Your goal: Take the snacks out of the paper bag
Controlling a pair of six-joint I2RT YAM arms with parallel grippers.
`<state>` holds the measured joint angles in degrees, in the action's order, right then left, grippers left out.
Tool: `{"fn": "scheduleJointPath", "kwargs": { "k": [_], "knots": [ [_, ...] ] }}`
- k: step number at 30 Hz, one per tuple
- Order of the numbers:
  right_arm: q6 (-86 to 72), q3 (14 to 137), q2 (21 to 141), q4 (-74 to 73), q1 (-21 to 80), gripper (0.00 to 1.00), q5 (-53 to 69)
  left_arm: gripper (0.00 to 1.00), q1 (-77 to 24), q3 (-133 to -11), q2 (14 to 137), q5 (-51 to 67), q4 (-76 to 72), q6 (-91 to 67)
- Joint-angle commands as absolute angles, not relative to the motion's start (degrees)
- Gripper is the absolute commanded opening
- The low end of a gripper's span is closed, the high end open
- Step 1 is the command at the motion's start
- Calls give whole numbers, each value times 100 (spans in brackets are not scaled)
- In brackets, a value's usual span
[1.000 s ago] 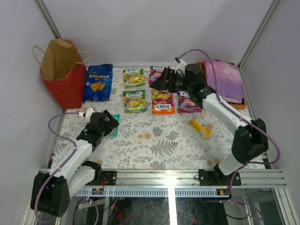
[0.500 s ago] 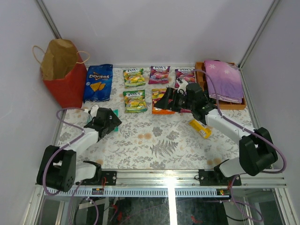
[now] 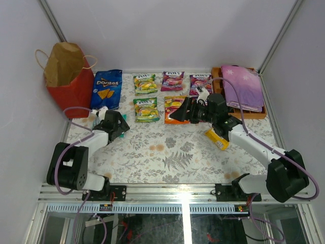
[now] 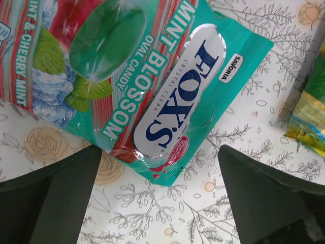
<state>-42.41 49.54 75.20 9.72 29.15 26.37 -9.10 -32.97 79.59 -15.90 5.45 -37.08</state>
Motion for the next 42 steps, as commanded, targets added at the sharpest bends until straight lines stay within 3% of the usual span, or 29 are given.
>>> {"fn": "scheduleJointPath", "kwargs": {
  "k": [1, 10, 19, 29, 42],
  "knots": [
    [-4100, 4900, 7128, 1030, 2903, 100, 2474, 100, -836, -3612, 8378, -1532, 393, -3388],
    [-3908, 4438, 6568, -535, 2486, 99, 1078, 100, -826, -4139, 8537, -1371, 586, -3536],
    [-3910, 3478, 6132, -1200, 1632, 99, -635, 100, -835, -4093, 6694, -1070, 999, -3492],
    [-3331, 3700, 6548, -1428, 1500, 99, -1376, 100, -838, -3784, 5337, -667, 1244, -3545],
    [-2971, 3736, 7462, -1413, 1494, 100, -1480, 100, -836, -3648, 5195, 77, 1025, -3428]
  ]
}}
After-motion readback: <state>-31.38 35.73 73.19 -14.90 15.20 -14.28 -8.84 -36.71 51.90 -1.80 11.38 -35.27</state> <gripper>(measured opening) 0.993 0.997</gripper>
